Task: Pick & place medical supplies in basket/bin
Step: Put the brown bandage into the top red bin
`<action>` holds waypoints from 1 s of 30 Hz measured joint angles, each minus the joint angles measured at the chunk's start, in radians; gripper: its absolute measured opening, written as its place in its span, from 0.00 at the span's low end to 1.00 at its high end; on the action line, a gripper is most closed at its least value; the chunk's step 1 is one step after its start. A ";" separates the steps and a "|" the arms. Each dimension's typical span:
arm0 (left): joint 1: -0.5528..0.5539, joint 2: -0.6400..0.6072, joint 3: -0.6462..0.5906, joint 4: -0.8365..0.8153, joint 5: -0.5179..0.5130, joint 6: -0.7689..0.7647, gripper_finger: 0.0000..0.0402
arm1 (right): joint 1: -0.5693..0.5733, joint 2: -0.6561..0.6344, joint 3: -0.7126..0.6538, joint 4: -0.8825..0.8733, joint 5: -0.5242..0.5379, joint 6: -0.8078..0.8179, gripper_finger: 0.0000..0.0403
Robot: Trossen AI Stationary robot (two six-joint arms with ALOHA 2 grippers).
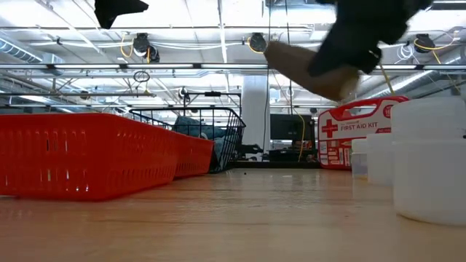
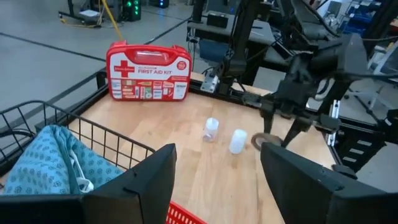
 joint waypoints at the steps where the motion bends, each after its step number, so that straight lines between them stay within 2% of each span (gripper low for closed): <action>1: 0.000 0.008 0.000 0.004 0.000 0.000 0.60 | 0.000 0.000 0.000 0.024 0.046 -0.045 0.30; 4: 0.000 0.033 0.000 0.024 0.001 0.006 0.60 | -0.015 0.000 0.000 0.136 0.146 -0.188 0.30; 7: 0.000 0.076 0.000 0.071 0.001 0.006 0.60 | -0.046 0.005 0.001 0.256 0.173 -0.326 0.30; 12: 0.000 0.160 0.000 0.112 0.002 0.011 0.60 | -0.099 0.004 -0.029 0.478 0.168 -0.528 0.30; 16: -0.001 0.234 0.000 0.157 0.026 0.048 0.60 | -0.146 0.005 -0.078 0.675 0.094 -0.637 0.30; 20: -0.001 0.324 0.000 0.230 0.084 0.095 0.60 | -0.188 0.004 -0.140 0.853 0.022 -0.699 0.30; 25: -0.001 0.441 0.000 0.411 0.161 0.158 0.60 | -0.218 0.004 -0.206 0.990 0.019 -0.728 0.30; 30: -0.001 0.550 0.000 0.636 0.169 0.159 0.60 | -0.223 0.004 -0.240 1.056 0.019 -0.729 0.30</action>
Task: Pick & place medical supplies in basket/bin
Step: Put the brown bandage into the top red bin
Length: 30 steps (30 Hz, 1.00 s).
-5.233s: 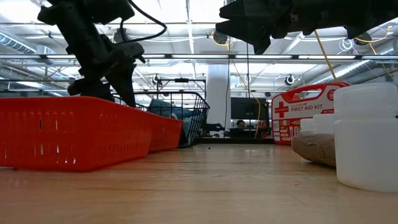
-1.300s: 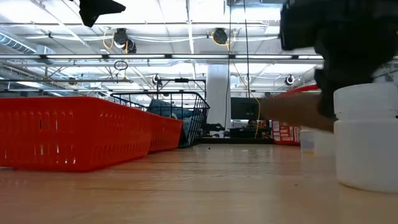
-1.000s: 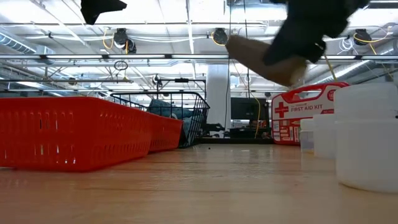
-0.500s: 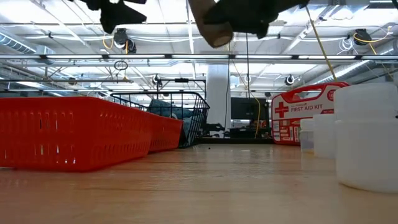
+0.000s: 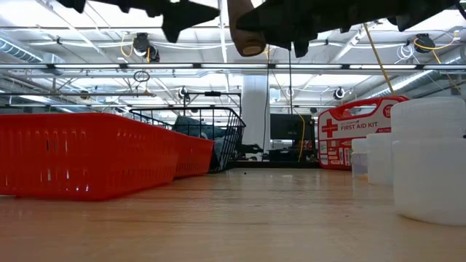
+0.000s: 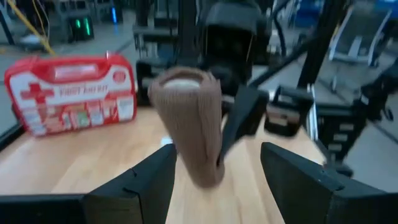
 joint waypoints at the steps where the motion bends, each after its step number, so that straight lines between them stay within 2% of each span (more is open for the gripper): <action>1: 0.000 0.019 0.000 0.040 0.000 0.001 0.60 | 0.000 0.000 -0.001 0.006 0.000 -0.001 0.30; 7: 0.000 0.115 0.000 0.254 -0.008 0.004 0.60 | 0.009 0.000 -0.001 0.044 0.001 -0.046 0.30; 13: 0.000 0.186 0.000 0.399 -0.013 0.003 0.60 | 0.009 0.000 -0.002 0.058 -0.013 -0.049 0.30; 16: 0.002 0.203 0.000 0.420 -0.021 0.003 0.60 | 0.008 0.000 -0.002 0.067 -0.072 -0.050 0.30; 25: 0.013 0.203 0.001 0.415 -0.051 -0.015 0.60 | 0.014 0.000 -0.002 0.084 -0.073 -0.069 0.30; 30: 0.015 0.203 0.001 0.414 0.014 -0.025 0.60 | 0.014 0.000 -0.002 0.084 -0.086 -0.086 0.30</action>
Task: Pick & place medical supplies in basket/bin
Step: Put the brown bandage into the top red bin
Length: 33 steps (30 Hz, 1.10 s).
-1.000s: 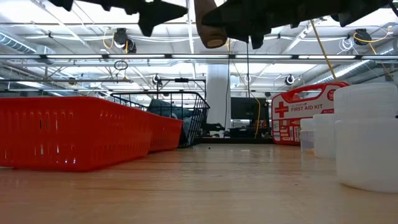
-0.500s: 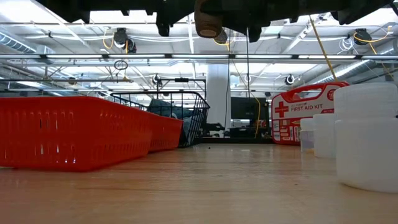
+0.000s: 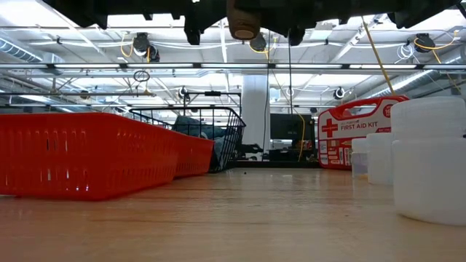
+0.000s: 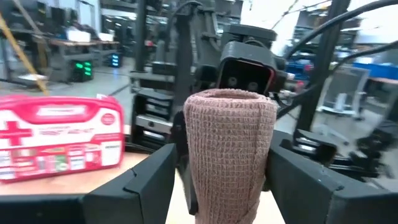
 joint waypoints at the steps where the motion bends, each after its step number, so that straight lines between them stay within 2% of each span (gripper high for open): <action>1: 0.001 0.000 0.000 -0.001 0.025 -0.009 0.60 | 0.000 0.000 0.000 0.000 -0.013 -0.004 0.30; 5: -0.001 0.000 0.000 -0.006 0.059 -0.018 0.60 | -0.001 0.000 0.000 0.009 -0.092 -0.018 0.30; 11: 0.000 0.000 0.000 -0.005 0.085 -0.020 0.60 | -0.010 0.000 0.001 0.003 -0.124 -0.017 0.30; 16: 0.000 0.000 0.000 -0.011 0.192 -0.020 0.60 | -0.027 0.000 0.002 0.002 -0.275 -0.015 0.30; 21: -0.003 0.000 0.000 -0.003 0.286 -0.019 0.60 | -0.027 0.000 0.002 -0.004 -0.312 0.002 0.30; 27: 0.011 -0.028 -0.002 -0.037 0.253 0.080 0.60 | -0.031 0.000 0.002 -0.011 -0.255 0.036 0.30; 33: 0.033 -0.189 -0.001 -0.223 0.088 0.066 0.60 | -0.018 0.000 0.002 -0.026 -0.248 0.039 0.30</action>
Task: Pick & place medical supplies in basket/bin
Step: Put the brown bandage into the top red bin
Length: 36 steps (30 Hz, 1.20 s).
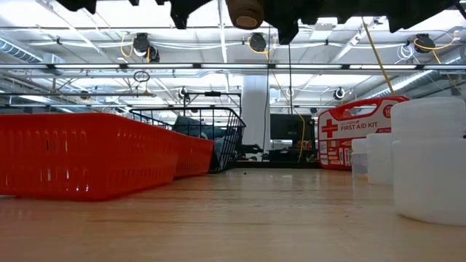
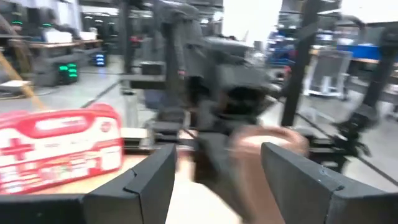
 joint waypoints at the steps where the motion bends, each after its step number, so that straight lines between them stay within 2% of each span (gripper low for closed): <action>1: 0.003 -0.022 0.000 -0.020 -0.010 -0.003 0.60 | 0.001 0.000 0.000 -0.002 -0.003 0.000 0.30; 6: -0.001 -0.067 0.000 -0.109 0.050 -0.013 0.60 | -0.002 0.000 0.000 -0.001 0.004 -0.025 0.30; 9: -0.006 -0.063 0.000 -0.137 0.031 -0.037 0.61 | -0.002 0.000 0.000 0.000 0.039 -0.036 0.30; 12: -0.010 -0.055 0.001 -0.171 0.009 -0.005 0.66 | -0.002 0.000 0.000 -0.002 0.079 -0.040 0.30; 17: -0.026 -0.056 0.000 -0.178 0.012 0.008 0.77 | -0.002 0.000 0.000 -0.001 0.079 -0.043 0.30; 22: -0.028 -0.053 0.000 -0.177 0.012 0.007 0.84 | -0.003 0.000 0.000 0.006 0.080 -0.052 0.30; 26: -0.031 -0.003 -0.001 -0.125 0.015 -0.009 0.86 | -0.007 0.000 0.000 0.045 0.077 -0.054 0.30; 32: -0.035 0.115 0.001 0.094 0.017 -0.019 0.86 | -0.015 0.000 -0.001 0.044 0.077 -0.054 0.30; 36: -0.035 0.162 0.001 0.184 0.017 -0.024 0.86 | -0.014 0.000 -0.001 0.041 0.075 -0.054 0.30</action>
